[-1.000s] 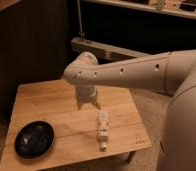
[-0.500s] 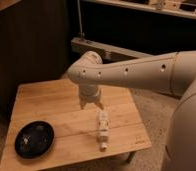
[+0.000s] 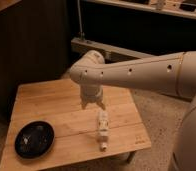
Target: Place the bottle in the ceramic bowl
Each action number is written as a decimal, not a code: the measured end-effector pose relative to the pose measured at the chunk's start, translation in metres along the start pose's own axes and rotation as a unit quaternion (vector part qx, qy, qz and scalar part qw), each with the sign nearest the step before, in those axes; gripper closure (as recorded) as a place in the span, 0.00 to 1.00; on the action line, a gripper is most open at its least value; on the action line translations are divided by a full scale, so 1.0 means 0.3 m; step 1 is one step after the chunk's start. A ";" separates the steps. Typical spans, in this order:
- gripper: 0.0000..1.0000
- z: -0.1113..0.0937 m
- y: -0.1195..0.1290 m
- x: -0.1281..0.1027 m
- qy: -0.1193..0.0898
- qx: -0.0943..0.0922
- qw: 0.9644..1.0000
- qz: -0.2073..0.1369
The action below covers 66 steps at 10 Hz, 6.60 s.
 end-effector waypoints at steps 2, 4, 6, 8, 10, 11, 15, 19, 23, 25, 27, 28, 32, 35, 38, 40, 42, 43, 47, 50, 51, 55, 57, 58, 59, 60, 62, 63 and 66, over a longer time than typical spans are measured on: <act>0.35 0.009 -0.031 0.012 0.003 0.007 1.000 0.012; 0.35 0.033 -0.065 0.020 0.001 0.004 1.000 0.020; 0.35 0.055 -0.077 0.021 -0.006 -0.005 1.000 0.017; 0.35 0.069 -0.071 0.020 -0.024 -0.011 1.000 -0.002; 0.35 0.077 -0.058 0.022 -0.040 -0.014 0.999 -0.022; 0.35 0.083 -0.049 0.021 -0.046 -0.014 0.998 -0.031; 0.35 0.123 -0.021 0.017 -0.053 -0.010 0.997 -0.047; 0.35 0.160 -0.020 0.009 -0.051 0.000 0.998 -0.046; 0.35 0.218 -0.041 0.010 -0.042 0.008 0.998 -0.035; 0.35 0.244 -0.053 0.010 -0.038 0.005 0.999 -0.030; 0.35 0.267 -0.062 0.012 -0.036 0.000 0.999 -0.026; 0.35 0.277 -0.067 0.011 -0.036 -0.003 0.999 -0.023; 0.35 0.307 -0.085 0.007 -0.039 -0.010 0.999 -0.016; 0.35 0.329 -0.091 0.009 -0.040 -0.014 0.999 -0.016; 0.35 0.352 -0.091 0.009 -0.042 -0.022 0.999 -0.018; 0.35 0.366 -0.094 0.010 -0.042 -0.029 0.998 -0.021; 0.35 0.377 -0.093 0.011 -0.043 -0.036 0.998 -0.026; 0.35 0.385 -0.092 0.011 -0.044 -0.040 0.998 -0.030; 0.35 0.411 -0.086 0.004 -0.041 -0.047 0.997 -0.042; 0.35 0.437 -0.080 0.002 -0.035 -0.049 0.997 -0.045; 0.35 0.445 -0.079 0.002 -0.034 -0.049 0.997 -0.045; 0.35 0.469 -0.072 0.004 -0.029 -0.051 0.997 -0.047; 0.35 0.480 -0.069 0.004 -0.027 -0.050 0.997 -0.047; 0.35 0.486 -0.067 0.003 -0.026 -0.049 0.997 -0.049; 0.35 0.493 -0.065 0.003 -0.025 -0.047 0.997 -0.049; 0.35 0.501 -0.067 0.003 -0.023 -0.047 0.997 -0.048; 0.35 0.520 -0.066 0.002 -0.020 -0.049 0.997 -0.049; 0.35 0.528 -0.065 0.003 -0.017 -0.052 0.997 -0.050; 0.35 0.542 -0.060 0.003 -0.012 -0.057 0.997 -0.052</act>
